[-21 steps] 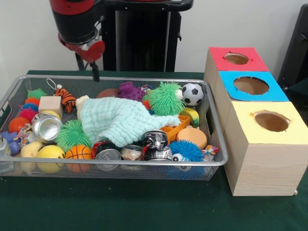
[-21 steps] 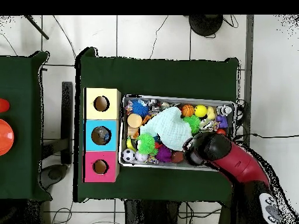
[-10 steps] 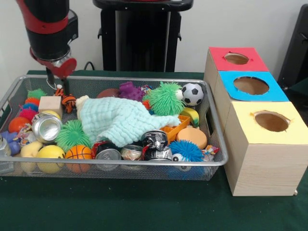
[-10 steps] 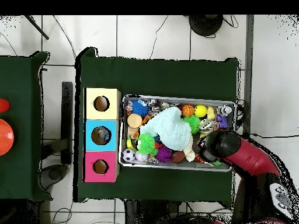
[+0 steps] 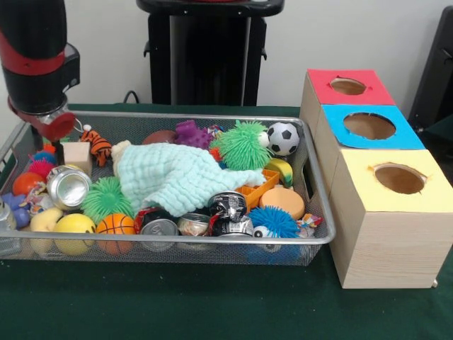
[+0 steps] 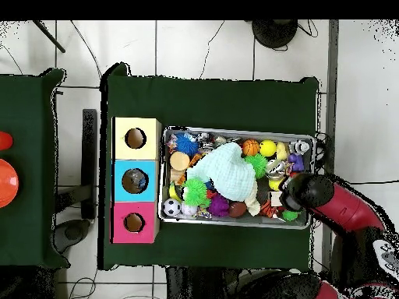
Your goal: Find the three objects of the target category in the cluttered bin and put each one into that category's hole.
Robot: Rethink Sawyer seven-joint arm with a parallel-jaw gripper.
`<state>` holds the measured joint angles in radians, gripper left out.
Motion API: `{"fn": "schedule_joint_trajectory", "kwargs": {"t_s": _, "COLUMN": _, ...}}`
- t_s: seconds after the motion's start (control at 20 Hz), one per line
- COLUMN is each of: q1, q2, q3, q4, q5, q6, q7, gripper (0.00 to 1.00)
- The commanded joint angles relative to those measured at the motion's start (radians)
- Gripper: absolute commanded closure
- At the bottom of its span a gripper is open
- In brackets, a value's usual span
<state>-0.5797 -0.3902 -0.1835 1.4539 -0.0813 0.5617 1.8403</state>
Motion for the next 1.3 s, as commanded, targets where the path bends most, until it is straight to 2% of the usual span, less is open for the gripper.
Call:
{"fn": "schedule_joint_trajectory", "kwargs": {"t_s": 0.05, "q1": -0.019, "q2": 0.084, "q3": 0.119, "q4": -0.114, "q5": -0.075, "q6": -0.033, "q7": -0.068, "gripper": 0.0}}
{"fn": "schedule_joint_trajectory", "kwargs": {"t_s": 0.35, "q1": -0.07, "q2": 0.092, "q3": 0.158, "q4": -0.13, "q5": -0.103, "q6": -0.024, "q7": -0.109, "gripper": 0.0}}
{"fn": "schedule_joint_trajectory", "kwargs": {"t_s": 0.55, "q1": -0.071, "q2": 0.105, "q3": 0.159, "q4": -0.152, "q5": -0.126, "q6": -0.012, "q7": -0.113, "gripper": 0.0}}
{"fn": "schedule_joint_trajectory", "kwargs": {"t_s": 0.8, "q1": -0.07, "q2": 0.156, "q3": 0.148, "q4": -0.211, "q5": -0.134, "q6": 0.089, "q7": -0.117, "gripper": 0.0}}
{"fn": "schedule_joint_trajectory", "kwargs": {"t_s": 1.05, "q1": -0.088, "q2": 0.196, "q3": 0.171, "q4": -0.22, "q5": -0.083, "q6": 0.217, "q7": -0.089, "gripper": 0.0}}
{"fn": "schedule_joint_trajectory", "kwargs": {"t_s": 1.3, "q1": -0.107, "q2": 0.215, "q3": 0.214, "q4": -0.196, "q5": -0.067, "q6": 0.166, "q7": -0.062, "gripper": 0.0}}
